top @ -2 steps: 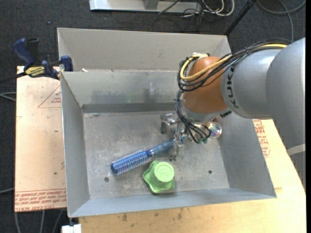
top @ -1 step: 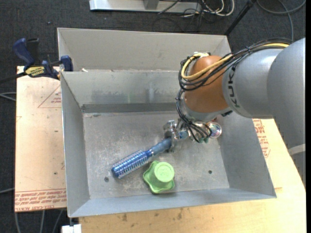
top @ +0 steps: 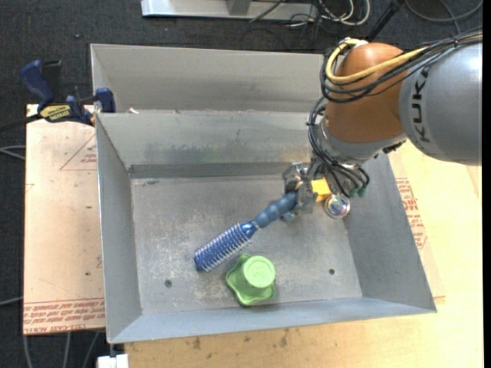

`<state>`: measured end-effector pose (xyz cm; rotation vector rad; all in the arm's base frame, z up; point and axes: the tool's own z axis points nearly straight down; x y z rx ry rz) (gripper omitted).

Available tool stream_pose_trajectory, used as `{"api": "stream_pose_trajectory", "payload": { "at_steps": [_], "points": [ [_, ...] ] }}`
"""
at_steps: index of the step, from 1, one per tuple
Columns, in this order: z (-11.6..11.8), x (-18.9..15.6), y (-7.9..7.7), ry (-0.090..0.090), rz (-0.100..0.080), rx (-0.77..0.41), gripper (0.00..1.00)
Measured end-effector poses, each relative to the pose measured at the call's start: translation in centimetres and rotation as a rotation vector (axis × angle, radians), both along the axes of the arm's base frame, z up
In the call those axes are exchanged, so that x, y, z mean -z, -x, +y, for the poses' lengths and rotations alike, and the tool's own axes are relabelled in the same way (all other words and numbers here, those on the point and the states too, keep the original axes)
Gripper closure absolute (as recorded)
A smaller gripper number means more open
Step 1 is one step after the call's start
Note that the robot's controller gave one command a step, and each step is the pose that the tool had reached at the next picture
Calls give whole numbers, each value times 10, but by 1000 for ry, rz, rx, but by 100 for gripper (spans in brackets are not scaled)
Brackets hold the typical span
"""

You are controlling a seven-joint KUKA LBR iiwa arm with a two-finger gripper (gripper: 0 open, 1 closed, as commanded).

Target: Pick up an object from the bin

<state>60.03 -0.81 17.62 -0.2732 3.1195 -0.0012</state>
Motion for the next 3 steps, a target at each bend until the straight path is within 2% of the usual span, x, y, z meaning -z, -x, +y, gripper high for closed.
{"api": "stream_pose_trajectory", "payload": {
  "at_steps": [1,2,3],
  "points": [
    [2,110,-33,-1,9,-54,100],
    [-55,-143,-36,3,-4,-106,100],
    [-58,-52,17,-1,16,-263,100]
  ]
}}
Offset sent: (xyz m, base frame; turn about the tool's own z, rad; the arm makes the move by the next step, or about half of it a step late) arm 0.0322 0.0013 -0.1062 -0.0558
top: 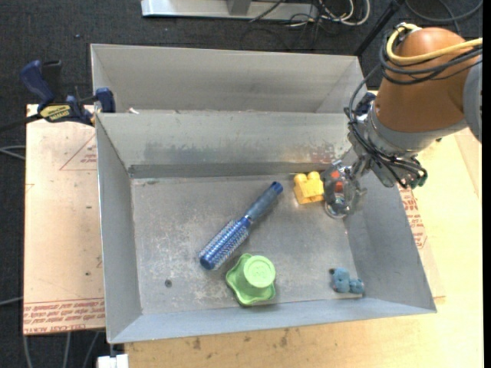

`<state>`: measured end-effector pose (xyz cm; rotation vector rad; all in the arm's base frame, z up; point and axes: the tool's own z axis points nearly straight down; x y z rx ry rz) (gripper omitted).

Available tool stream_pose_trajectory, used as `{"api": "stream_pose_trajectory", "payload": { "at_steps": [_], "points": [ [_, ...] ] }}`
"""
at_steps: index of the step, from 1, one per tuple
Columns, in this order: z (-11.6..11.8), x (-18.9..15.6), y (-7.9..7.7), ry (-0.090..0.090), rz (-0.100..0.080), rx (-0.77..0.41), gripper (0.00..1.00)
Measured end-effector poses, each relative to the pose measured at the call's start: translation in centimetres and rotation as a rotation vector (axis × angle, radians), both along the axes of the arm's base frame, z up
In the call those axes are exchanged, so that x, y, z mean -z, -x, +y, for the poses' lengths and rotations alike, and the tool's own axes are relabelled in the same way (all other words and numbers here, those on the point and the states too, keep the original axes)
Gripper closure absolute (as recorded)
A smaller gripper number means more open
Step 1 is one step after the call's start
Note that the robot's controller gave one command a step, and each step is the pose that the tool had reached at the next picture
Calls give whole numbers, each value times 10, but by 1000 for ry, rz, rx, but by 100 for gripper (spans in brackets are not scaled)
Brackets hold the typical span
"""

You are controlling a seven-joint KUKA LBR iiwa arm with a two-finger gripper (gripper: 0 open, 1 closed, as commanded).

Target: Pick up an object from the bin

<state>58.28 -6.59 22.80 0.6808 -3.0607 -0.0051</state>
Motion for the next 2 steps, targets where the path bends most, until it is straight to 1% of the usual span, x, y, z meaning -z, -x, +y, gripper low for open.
{"api": "stream_pose_trajectory", "payload": {
  "at_steps": [1,2],
  "points": [
    [34,54,2,-1,-2,65,100],
    [32,51,1,1,-8,67,0]
  ]
}}
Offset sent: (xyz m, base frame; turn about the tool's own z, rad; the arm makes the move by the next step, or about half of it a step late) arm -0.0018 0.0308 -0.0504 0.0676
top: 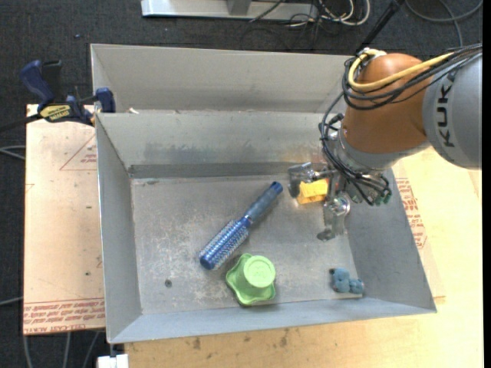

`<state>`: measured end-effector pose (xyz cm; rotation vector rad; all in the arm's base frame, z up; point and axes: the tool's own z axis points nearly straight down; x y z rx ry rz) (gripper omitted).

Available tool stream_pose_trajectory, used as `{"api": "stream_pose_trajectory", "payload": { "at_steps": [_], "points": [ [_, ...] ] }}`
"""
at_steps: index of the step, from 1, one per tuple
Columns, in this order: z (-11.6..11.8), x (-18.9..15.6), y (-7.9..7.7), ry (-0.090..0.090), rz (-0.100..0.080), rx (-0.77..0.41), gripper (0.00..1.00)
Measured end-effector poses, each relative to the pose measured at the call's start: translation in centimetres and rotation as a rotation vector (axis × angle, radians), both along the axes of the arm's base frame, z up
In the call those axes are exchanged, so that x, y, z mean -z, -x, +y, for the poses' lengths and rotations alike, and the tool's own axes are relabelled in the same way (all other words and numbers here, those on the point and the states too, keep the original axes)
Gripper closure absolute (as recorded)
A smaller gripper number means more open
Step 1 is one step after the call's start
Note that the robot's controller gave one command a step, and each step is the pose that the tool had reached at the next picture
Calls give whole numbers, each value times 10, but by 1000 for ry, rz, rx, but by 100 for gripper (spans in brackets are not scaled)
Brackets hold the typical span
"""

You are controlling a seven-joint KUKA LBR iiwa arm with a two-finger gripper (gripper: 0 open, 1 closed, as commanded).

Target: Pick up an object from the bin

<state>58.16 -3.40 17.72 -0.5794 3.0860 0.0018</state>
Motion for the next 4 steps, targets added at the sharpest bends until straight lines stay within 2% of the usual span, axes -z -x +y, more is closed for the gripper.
{"api": "stream_pose_trajectory", "payload": {
  "at_steps": [1,2,3,4],
  "points": [
    [81,63,-38,-4,1,-2,0],
    [80,110,-9,0,6,-35,0],
    [80,106,-12,0,-2,-36,100],
    [83,-43,-32,1,-10,-172,100]
  ]
}}
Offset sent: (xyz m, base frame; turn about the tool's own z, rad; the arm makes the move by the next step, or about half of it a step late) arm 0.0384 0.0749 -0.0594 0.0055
